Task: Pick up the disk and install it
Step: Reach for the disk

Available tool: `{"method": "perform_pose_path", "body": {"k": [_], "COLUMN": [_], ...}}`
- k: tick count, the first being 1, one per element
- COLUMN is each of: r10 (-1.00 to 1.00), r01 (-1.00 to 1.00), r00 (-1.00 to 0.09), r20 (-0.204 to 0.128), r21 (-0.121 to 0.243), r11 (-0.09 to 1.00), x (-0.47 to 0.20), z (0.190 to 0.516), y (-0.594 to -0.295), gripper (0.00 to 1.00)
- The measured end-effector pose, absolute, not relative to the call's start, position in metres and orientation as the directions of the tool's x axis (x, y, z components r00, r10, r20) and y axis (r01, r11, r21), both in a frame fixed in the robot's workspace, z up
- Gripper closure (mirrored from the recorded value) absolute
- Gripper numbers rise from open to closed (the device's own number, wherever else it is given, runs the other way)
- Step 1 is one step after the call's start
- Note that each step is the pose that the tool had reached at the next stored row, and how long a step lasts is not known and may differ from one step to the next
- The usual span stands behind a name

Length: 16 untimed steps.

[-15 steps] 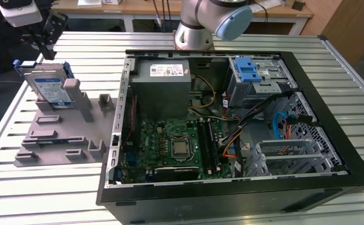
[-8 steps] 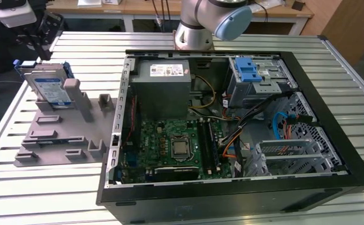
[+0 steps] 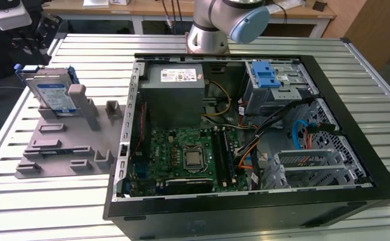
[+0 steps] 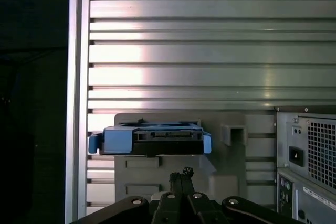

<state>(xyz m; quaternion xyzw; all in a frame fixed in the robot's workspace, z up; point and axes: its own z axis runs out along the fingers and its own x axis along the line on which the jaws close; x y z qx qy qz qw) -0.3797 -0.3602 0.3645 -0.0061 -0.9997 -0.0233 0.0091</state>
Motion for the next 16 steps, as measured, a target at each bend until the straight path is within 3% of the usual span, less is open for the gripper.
{"method": "perform_pose_path", "body": {"k": [16], "r10": [0.012], "r01": [0.013], "r00": [-1.000], "r20": [0.019], "r21": [0.047], "r11": [0.999], "x": [-0.402], "z": [0.362], "y": [-0.359], "gripper": [0.89]}}
